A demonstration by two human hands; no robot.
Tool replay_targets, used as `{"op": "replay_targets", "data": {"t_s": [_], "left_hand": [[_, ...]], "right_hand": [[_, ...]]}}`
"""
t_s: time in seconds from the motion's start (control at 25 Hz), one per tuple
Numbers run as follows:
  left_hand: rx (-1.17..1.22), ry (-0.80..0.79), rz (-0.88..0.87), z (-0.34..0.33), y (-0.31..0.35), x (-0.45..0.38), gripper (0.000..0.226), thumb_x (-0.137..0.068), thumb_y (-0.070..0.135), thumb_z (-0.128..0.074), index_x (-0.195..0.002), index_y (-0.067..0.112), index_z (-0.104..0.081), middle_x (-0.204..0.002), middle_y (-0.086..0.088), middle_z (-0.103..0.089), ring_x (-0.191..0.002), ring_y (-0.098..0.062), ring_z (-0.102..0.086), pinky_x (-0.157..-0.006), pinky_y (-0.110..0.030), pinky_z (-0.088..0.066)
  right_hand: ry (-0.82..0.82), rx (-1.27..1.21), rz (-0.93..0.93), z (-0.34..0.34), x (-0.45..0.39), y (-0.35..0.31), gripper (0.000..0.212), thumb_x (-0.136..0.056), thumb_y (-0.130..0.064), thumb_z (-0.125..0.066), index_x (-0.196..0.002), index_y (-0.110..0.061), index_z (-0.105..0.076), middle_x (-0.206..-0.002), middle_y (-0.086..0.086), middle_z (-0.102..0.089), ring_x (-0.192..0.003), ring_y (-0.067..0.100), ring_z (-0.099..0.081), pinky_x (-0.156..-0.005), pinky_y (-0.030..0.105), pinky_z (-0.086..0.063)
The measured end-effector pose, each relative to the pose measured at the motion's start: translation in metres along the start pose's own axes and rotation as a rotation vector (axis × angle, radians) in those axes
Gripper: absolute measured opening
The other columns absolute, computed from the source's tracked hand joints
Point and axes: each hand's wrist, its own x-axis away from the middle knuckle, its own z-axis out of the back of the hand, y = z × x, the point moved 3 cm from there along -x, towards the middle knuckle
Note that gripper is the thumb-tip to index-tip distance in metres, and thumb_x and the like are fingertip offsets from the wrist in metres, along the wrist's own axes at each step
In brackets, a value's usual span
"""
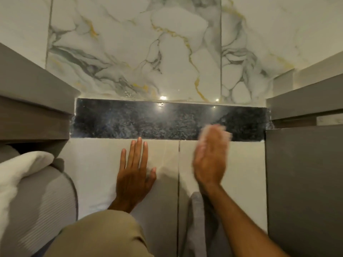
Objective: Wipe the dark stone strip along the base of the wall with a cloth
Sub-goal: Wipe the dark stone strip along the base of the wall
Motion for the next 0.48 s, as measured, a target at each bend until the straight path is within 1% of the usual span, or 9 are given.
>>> {"op": "replay_targets", "data": {"t_s": [0.04, 0.08, 0.12, 0.16, 0.2, 0.24, 0.32, 0.4, 0.48], "left_hand": [[0.004, 0.000, -0.039, -0.004, 0.012, -0.005, 0.083, -0.106, 0.052, -0.040, -0.173, 0.009, -0.017, -0.182, -0.020, -0.015, -0.169, -0.038, -0.016, -0.139, -0.053, -0.002], [0.005, -0.001, -0.091, -0.008, 0.021, -0.009, 0.081, -0.108, 0.052, -0.038, -0.174, 0.010, -0.017, -0.183, -0.020, -0.014, -0.170, -0.037, -0.015, -0.140, -0.052, 0.001], [0.002, -0.004, -0.143, -0.013, 0.026, -0.012, 0.079, -0.109, 0.051, -0.035, -0.174, 0.010, -0.017, -0.183, -0.018, -0.012, -0.171, -0.036, -0.012, -0.140, -0.052, 0.001], [0.001, -0.004, -0.175, -0.018, 0.028, -0.013, 0.078, -0.110, 0.052, -0.033, -0.174, 0.010, -0.017, -0.184, -0.017, -0.010, -0.171, -0.035, -0.010, -0.140, -0.053, 0.001], [0.000, -0.003, -0.184, -0.020, 0.027, -0.015, 0.078, -0.109, 0.052, -0.032, -0.174, 0.010, -0.017, -0.184, -0.016, -0.009, -0.171, -0.034, -0.009, -0.140, -0.054, 0.001], [-0.008, -0.012, -0.177, -0.020, 0.026, -0.015, 0.079, -0.109, 0.052, -0.033, -0.174, 0.010, -0.018, -0.184, -0.016, -0.009, -0.171, -0.034, -0.008, -0.139, -0.054, 0.001], [-0.007, -0.018, -0.170, -0.014, 0.026, -0.013, 0.080, -0.108, 0.051, -0.039, -0.173, 0.009, -0.020, -0.184, -0.019, -0.011, -0.171, -0.036, -0.010, -0.140, -0.053, 0.002], [0.007, -0.023, -0.175, -0.007, 0.028, -0.014, 0.080, -0.106, 0.051, -0.042, -0.172, 0.007, -0.026, -0.182, -0.020, -0.015, -0.169, -0.039, -0.016, -0.139, -0.051, 0.002], [-0.001, -0.017, -0.160, -0.004, 0.030, -0.017, 0.080, -0.105, 0.050, -0.042, -0.171, 0.006, -0.028, -0.181, -0.021, -0.017, -0.168, -0.040, -0.020, -0.139, -0.051, 0.002]], "right_hand": [[0.059, 0.008, -0.236, 0.010, -0.026, 0.023, 0.067, -0.118, -0.038, -0.027, -0.177, -0.010, -0.011, -0.187, 0.011, -0.009, -0.174, 0.034, -0.015, -0.144, 0.049, -0.011], [0.114, 0.009, -0.390, 0.014, -0.056, 0.034, 0.068, -0.118, -0.036, -0.027, -0.176, -0.005, -0.009, -0.186, 0.019, -0.010, -0.174, 0.038, -0.013, -0.143, 0.051, -0.006], [0.134, 0.032, -0.433, 0.011, -0.084, 0.031, 0.069, -0.118, -0.034, -0.030, -0.175, 0.000, -0.008, -0.184, 0.024, -0.011, -0.173, 0.042, -0.014, -0.143, 0.056, -0.005], [0.136, 0.104, -0.331, 0.005, -0.105, 0.016, 0.069, -0.118, -0.030, -0.032, -0.174, 0.003, -0.008, -0.183, 0.028, -0.012, -0.171, 0.045, -0.016, -0.142, 0.061, -0.010], [0.126, 0.156, -0.071, -0.005, -0.113, -0.006, 0.068, -0.117, -0.028, -0.032, -0.173, 0.002, -0.009, -0.183, 0.027, -0.013, -0.171, 0.044, -0.016, -0.141, 0.062, -0.014], [0.093, 0.142, 0.148, -0.015, -0.102, -0.024, 0.066, -0.117, -0.028, -0.030, -0.175, -0.002, -0.011, -0.184, 0.022, -0.012, -0.173, 0.039, -0.015, -0.141, 0.061, -0.016], [-0.040, 0.046, 0.383, -0.018, -0.054, -0.035, 0.065, -0.117, -0.033, -0.030, -0.177, -0.013, -0.013, -0.188, 0.008, -0.009, -0.176, 0.024, -0.008, -0.142, 0.055, -0.016], [-0.080, -0.018, 0.293, -0.003, -0.019, -0.003, 0.065, -0.118, -0.033, -0.033, -0.178, -0.020, -0.012, -0.188, -0.003, -0.003, -0.175, 0.012, 0.002, -0.142, 0.054, -0.018], [-0.033, -0.014, 0.050, 0.012, -0.050, 0.034, 0.065, -0.119, -0.033, -0.030, -0.178, -0.019, -0.007, -0.187, -0.006, 0.006, -0.173, 0.010, 0.012, -0.143, 0.055, -0.016]]}}
